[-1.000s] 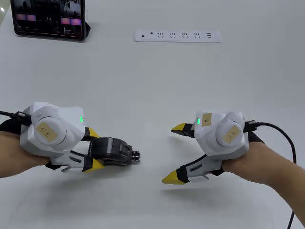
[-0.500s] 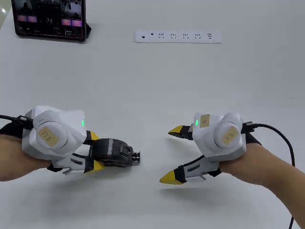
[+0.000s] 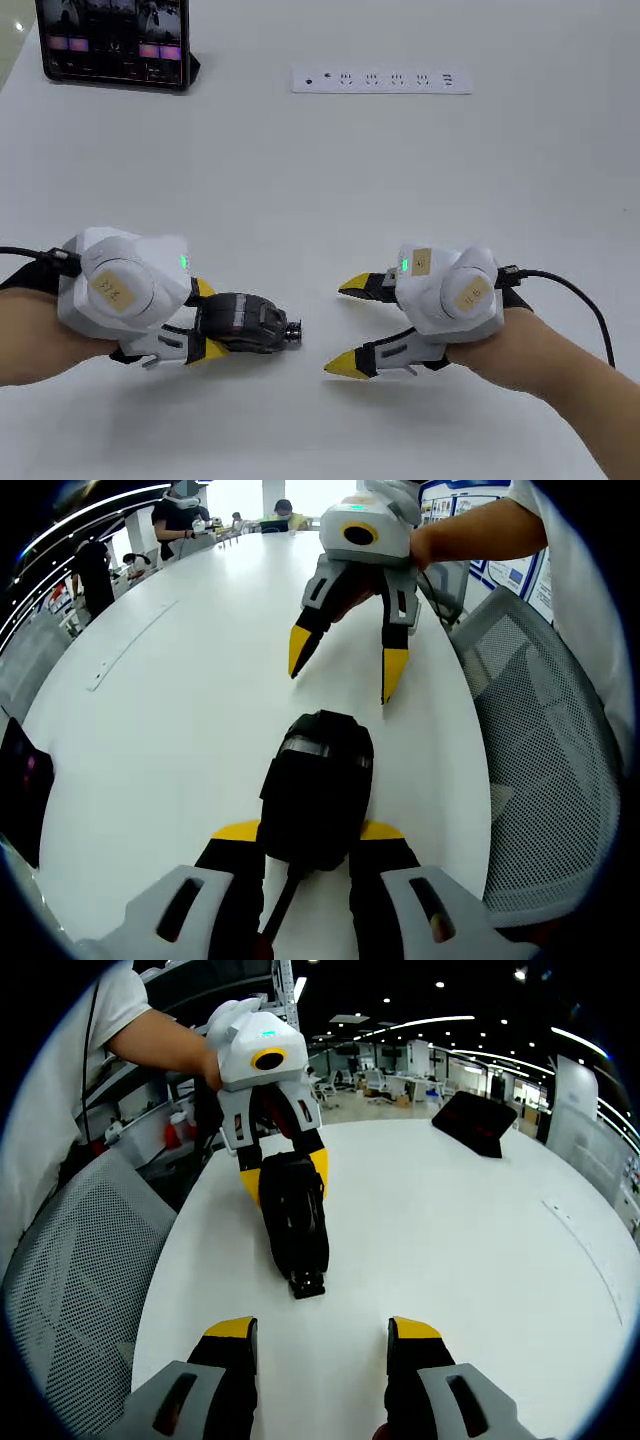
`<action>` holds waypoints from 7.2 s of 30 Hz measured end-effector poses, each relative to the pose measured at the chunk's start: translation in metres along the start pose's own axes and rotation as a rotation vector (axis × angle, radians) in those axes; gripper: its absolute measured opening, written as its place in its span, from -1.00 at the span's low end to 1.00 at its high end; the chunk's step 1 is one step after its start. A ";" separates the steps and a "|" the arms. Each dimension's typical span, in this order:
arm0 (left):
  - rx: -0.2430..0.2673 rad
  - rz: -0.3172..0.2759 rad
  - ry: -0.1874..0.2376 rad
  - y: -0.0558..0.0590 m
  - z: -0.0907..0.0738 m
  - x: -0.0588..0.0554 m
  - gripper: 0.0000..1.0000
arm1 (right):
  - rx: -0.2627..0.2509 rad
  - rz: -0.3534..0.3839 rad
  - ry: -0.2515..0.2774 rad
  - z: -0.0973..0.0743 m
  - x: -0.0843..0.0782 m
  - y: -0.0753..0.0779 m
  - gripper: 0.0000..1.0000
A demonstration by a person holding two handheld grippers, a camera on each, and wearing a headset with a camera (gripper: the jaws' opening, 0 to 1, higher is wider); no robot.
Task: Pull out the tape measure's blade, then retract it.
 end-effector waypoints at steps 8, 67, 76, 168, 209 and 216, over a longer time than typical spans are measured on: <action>0.008 0.003 0.004 -0.001 0.000 -0.001 -0.46 | -0.003 -0.021 0.037 0.009 0.006 0.002 -0.17; 0.024 0.002 -0.006 -0.003 0.002 -0.003 -0.47 | 0.081 -0.165 0.094 0.041 0.019 -0.003 -0.78; 0.021 0.008 -0.010 -0.003 0.002 -0.004 -0.48 | 0.082 -0.168 0.097 0.039 0.018 -0.003 -0.79; 0.026 0.028 -0.039 -0.001 0.002 -0.002 -0.48 | 0.029 -0.132 -0.040 -0.042 -0.052 0.002 -0.80; 0.029 0.031 -0.045 -0.002 0.002 -0.002 -0.48 | 0.030 -0.138 -0.126 -0.077 -0.082 0.003 -0.81; 0.029 0.031 -0.046 -0.002 0.002 -0.003 -0.48 | 0.030 -0.134 -0.140 -0.083 -0.087 0.003 -0.81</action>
Point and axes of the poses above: the centre of the closed fingertips' face, and the gripper's own axes: z roughly forward along the fingers, y roughly to its right, x roughly out of its top, the point moved 1 cm from there along -z, roughly backward along the fingers, and after that the axes turned 12 degrees about -z, right-handed, at the moved point
